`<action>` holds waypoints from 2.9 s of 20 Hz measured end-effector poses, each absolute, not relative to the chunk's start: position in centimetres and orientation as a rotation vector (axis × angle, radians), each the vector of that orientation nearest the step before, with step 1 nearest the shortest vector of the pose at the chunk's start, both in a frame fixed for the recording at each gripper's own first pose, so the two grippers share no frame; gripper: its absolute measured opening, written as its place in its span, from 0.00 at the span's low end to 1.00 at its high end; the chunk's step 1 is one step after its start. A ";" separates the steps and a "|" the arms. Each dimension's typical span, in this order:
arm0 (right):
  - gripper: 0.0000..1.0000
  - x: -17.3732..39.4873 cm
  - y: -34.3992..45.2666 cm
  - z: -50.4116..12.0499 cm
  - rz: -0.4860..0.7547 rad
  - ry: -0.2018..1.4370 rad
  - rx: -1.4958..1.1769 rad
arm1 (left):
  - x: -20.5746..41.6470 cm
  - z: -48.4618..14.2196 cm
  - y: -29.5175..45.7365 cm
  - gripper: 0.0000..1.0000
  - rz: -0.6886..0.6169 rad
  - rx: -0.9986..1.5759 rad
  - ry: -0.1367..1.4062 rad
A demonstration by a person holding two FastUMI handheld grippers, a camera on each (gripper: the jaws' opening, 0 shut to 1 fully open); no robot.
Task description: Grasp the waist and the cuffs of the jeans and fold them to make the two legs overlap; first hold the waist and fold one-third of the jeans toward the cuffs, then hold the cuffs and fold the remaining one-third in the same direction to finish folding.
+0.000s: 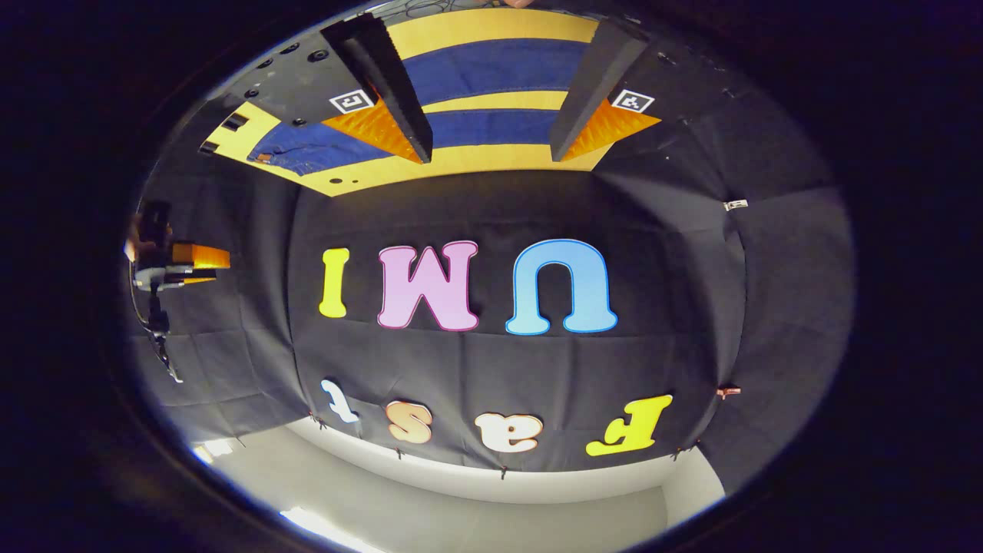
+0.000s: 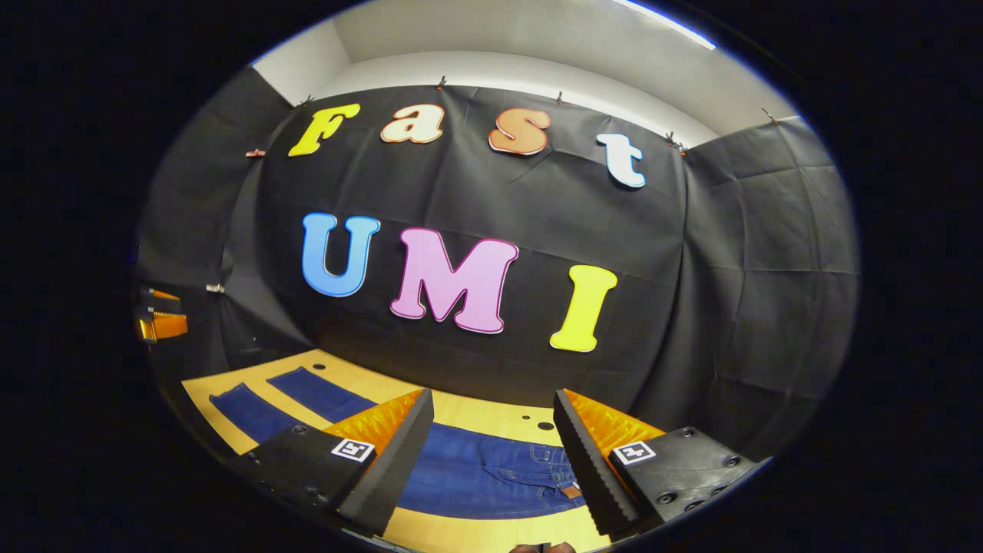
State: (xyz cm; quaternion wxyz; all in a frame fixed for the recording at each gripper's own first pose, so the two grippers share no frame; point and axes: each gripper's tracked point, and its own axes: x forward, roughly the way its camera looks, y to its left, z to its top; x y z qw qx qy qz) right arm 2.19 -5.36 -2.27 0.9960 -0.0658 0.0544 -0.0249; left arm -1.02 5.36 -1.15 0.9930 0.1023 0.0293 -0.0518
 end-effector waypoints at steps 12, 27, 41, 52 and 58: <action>0.97 5.0 -10.7 -23.9 0.164 0.691 -0.219 | 3.3 -18.9 10.9 0.98 -0.482 0.600 0.532; 0.97 3.7 -13.5 -44.2 0.780 1.372 -0.583 | 9.4 -33.7 19.7 0.99 -0.782 0.895 1.091; 0.46 7.3 -14.5 -44.9 0.588 1.480 -0.445 | 10.3 -35.4 20.5 0.55 -0.761 0.674 1.258; 0.08 9.2 -14.2 -41.9 0.448 1.360 -0.149 | 15.3 -30.7 19.4 0.06 -0.691 0.457 1.242; 0.08 15.0 -13.6 -34.4 0.361 1.140 0.057 | 21.9 -25.7 18.3 0.06 -0.591 0.361 1.120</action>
